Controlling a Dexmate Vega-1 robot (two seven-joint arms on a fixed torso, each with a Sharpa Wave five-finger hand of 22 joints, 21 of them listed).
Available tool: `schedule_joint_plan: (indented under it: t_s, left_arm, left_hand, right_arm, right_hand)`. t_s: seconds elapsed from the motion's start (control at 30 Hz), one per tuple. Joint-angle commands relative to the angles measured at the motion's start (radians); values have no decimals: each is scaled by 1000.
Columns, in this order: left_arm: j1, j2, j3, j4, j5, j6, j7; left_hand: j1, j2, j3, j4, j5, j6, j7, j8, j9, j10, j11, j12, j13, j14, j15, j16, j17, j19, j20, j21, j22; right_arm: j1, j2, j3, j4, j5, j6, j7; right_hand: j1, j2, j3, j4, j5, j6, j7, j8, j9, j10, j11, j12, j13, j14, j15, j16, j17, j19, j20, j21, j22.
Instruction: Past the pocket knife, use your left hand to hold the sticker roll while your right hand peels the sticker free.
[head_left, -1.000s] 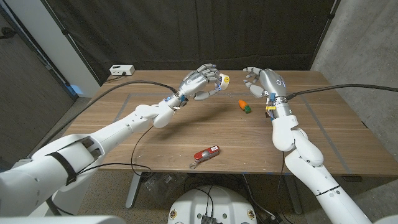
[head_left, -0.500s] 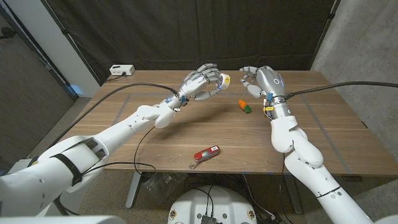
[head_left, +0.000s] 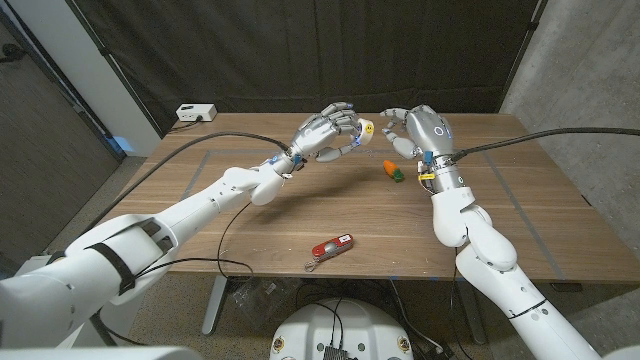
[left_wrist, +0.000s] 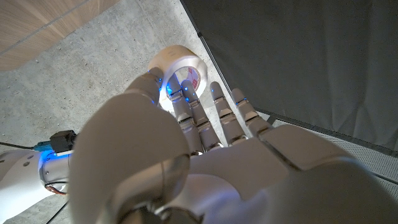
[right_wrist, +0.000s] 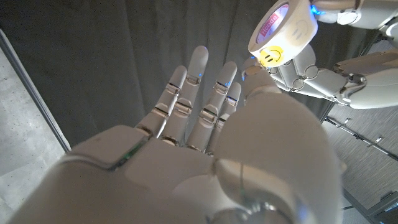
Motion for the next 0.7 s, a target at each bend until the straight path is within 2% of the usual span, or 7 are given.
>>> schedule_joint_plan:
  t_s: [0.03, 0.4, 0.7]
  left_arm:
    - [-2, -24, -21, 18, 23, -22, 2]
    - [14, -38, -66, 18, 78, -46, 2]
    - [41, -45, -113, -9, 142, -39, 2]
  left_hand:
    - [8, 0, -6, -1, 7, 70, -59, 41, 8, -4, 0, 7, 4, 8, -171, -7, 3, 0, -3, 10, 4]
    - [9, -1, -9, 1, 12, 70, -59, 40, 7, -6, 0, 8, 6, 6, -171, -13, 7, -2, -3, 13, 3]
    - [10, -1, -11, 2, 15, 70, -58, 39, 8, -10, 0, 7, 6, 4, -171, -16, 10, -3, -3, 14, 3]
  right_arm:
    - [19, -12, -22, 15, -21, -9, -1]
    - [38, -22, -35, 26, -37, -26, 10]
    - [38, -32, -45, 12, -73, -63, 37]
  right_hand:
    - [15, 5, -3, -1, 9, 14, 2, 3, 5, 10, 3, 5, 6, 11, -153, 5, 7, -5, -59, 9, 2]
    - [23, 10, -11, 2, 11, 20, 0, -1, 6, 12, 3, 8, 18, 10, -153, 6, 18, -9, -62, 24, 5]
    - [26, 28, -13, 10, 13, 10, -6, -11, 7, -1, 4, 2, 30, 6, -153, 0, 23, -19, -67, 36, 7]
